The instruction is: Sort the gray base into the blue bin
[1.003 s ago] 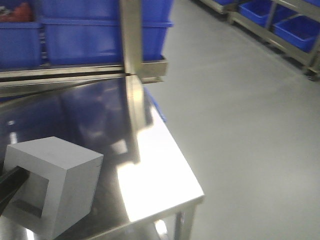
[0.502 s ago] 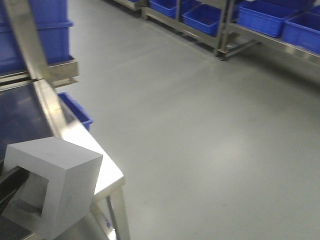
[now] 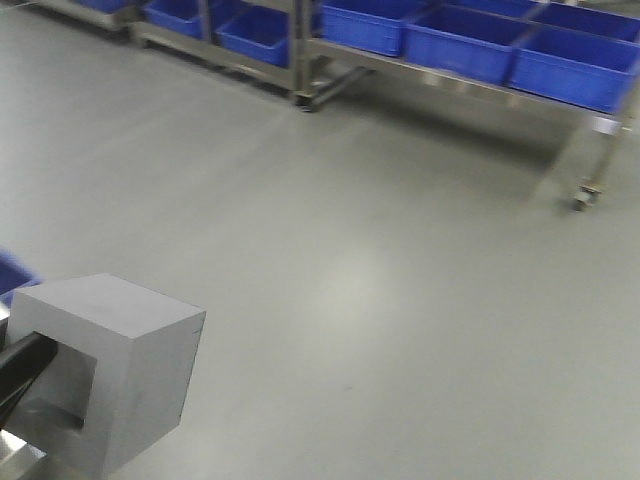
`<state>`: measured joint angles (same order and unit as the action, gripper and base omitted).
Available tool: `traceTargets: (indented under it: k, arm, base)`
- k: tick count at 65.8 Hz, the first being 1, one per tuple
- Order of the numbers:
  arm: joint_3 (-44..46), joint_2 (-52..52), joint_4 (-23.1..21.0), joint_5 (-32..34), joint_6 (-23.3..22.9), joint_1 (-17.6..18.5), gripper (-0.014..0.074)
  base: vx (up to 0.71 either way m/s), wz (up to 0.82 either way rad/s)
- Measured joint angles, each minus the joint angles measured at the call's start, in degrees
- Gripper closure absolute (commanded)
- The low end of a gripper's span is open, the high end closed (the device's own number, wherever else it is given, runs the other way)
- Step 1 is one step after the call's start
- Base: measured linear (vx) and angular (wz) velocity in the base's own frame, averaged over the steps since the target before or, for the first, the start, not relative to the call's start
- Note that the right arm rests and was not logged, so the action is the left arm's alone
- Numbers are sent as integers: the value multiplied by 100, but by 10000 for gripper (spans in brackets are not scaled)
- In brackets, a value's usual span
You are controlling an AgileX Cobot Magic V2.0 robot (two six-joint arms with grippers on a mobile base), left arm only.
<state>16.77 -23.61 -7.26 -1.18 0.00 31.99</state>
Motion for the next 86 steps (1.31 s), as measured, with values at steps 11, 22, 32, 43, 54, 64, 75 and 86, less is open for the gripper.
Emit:
traceTargets:
  k: [11, 22, 32, 43, 54, 64, 75, 86]
  arm:
    - [0, 0, 0, 0, 0, 0, 602]
    - [0, 0, 0, 0, 0, 0, 602]
    - [0, 0, 0, 0, 0, 0, 602]
    - [0, 0, 0, 0, 0, 0, 602]
    - [0, 0, 0, 0, 0, 0, 602]
    - [0, 0, 0, 0, 0, 0, 602]
    - [0, 0, 0, 0, 0, 0, 602]
    - [0, 0, 0, 0, 0, 0, 602]
  base:
    - [6, -83]
    - [8, -88]
    - [12, -80]
    - [16, -63]
    - [20, -42]
    - [26, -23]
    - [31, -10]
    - [36, -3]
